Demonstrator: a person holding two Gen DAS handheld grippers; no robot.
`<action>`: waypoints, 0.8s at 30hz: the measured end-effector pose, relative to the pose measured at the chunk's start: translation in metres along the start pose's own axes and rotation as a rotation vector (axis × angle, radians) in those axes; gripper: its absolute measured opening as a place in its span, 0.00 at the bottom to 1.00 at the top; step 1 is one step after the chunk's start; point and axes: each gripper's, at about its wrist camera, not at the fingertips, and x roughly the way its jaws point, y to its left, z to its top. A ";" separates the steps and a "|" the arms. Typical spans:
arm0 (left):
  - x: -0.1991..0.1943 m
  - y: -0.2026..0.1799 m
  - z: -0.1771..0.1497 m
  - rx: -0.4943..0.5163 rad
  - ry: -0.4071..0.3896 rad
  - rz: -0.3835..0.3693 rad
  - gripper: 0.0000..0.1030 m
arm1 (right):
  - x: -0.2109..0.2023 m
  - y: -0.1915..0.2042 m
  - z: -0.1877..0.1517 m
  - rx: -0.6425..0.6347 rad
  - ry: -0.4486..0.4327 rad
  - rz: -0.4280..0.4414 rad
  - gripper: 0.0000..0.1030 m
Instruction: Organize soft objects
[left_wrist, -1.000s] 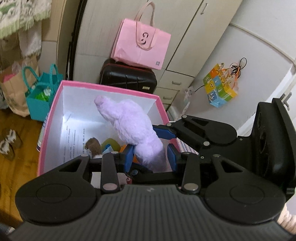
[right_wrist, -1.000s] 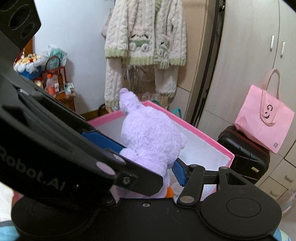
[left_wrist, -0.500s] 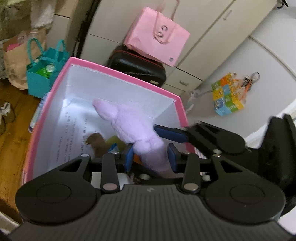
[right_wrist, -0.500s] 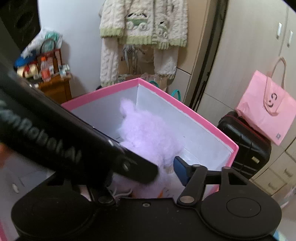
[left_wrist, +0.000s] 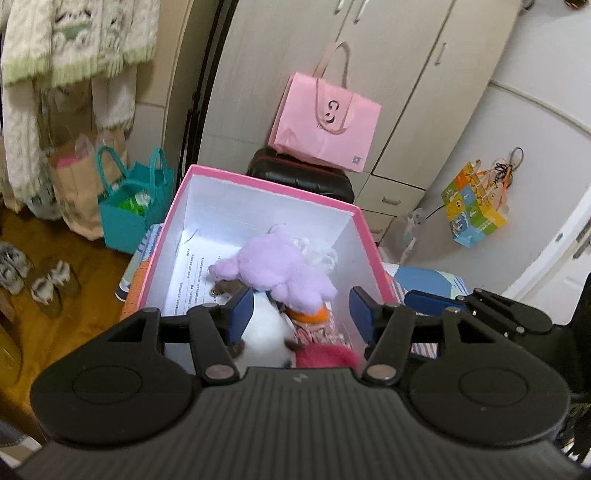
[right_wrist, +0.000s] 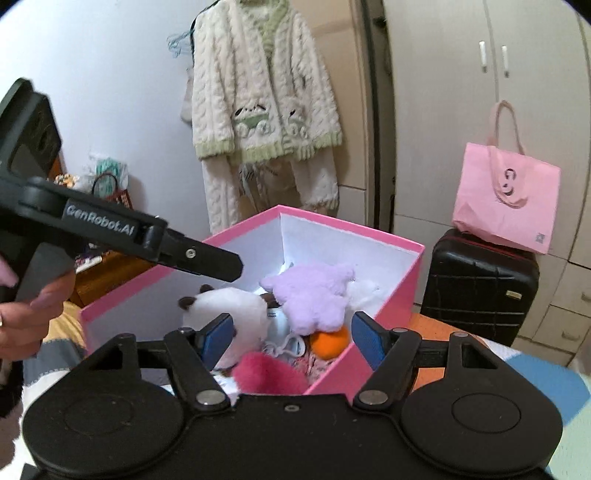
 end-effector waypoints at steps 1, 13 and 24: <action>-0.006 -0.005 -0.003 0.015 -0.005 0.004 0.55 | -0.005 0.002 -0.001 0.003 -0.011 -0.004 0.73; -0.072 -0.062 -0.042 0.154 -0.125 0.019 0.65 | -0.092 0.032 -0.018 0.011 -0.127 -0.124 0.75; -0.101 -0.088 -0.081 0.186 -0.195 0.043 0.77 | -0.147 0.020 -0.052 0.151 -0.147 -0.298 0.94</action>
